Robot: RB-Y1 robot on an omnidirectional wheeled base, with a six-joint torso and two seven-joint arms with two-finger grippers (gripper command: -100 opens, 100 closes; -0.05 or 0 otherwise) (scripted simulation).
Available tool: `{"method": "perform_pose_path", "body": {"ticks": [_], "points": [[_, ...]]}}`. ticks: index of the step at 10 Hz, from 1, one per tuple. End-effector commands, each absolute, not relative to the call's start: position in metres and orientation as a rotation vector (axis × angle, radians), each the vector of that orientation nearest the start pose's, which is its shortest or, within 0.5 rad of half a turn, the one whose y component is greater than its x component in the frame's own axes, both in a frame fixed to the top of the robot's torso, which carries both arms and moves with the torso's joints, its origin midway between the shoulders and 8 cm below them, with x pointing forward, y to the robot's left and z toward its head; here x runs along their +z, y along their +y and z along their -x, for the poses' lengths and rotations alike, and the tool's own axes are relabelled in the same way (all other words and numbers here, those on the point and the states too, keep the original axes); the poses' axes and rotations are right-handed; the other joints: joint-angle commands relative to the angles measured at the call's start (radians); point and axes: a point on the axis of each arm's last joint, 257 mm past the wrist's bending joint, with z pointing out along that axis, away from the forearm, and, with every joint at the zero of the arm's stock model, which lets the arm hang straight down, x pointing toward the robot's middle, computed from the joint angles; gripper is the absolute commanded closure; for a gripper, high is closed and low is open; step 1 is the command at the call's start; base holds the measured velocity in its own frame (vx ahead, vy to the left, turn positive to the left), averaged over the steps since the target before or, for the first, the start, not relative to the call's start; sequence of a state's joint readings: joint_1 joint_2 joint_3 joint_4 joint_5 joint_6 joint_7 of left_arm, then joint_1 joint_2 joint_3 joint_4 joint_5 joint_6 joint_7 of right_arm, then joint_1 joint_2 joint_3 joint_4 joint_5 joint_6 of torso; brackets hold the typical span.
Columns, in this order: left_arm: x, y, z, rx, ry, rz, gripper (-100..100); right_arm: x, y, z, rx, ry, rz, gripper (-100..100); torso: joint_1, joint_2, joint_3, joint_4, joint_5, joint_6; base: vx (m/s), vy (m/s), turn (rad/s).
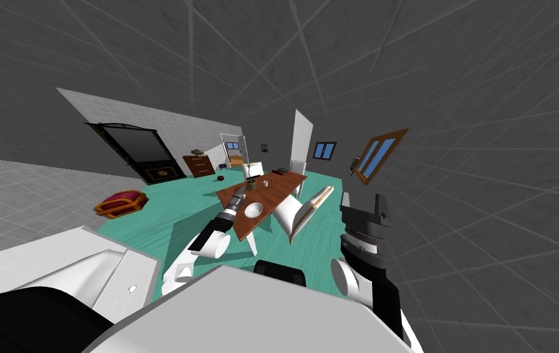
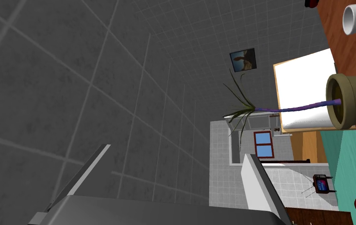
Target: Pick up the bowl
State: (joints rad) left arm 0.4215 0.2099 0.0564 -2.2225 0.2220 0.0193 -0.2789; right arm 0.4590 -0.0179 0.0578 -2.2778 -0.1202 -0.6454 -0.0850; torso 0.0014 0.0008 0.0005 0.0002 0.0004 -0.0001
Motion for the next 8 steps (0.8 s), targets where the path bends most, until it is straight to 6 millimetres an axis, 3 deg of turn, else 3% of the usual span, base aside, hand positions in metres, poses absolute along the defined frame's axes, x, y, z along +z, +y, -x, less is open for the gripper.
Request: {"method": "perform_pose_path", "body": {"ticks": [1, 8], "points": [[-0.093, 0.311, -0.425, -1.003, 1.146, 0.881, -100, 0.060, -0.269, -0.320, 1.563, 0.400, -0.611, 0, 0.000, 0.000, 0.000, 0.000, 0.000, 0.000, -0.014, 0.007, -0.042], [-0.157, 0.341, -0.432, -0.895, 1.300, 1.026, -100, 0.060, -0.269, -0.320, 1.563, 0.400, -0.611, 0, 0.000, -0.001, -0.001, 0.000, 0.000, 0.000, -0.007, 0.007, -0.066]]}}
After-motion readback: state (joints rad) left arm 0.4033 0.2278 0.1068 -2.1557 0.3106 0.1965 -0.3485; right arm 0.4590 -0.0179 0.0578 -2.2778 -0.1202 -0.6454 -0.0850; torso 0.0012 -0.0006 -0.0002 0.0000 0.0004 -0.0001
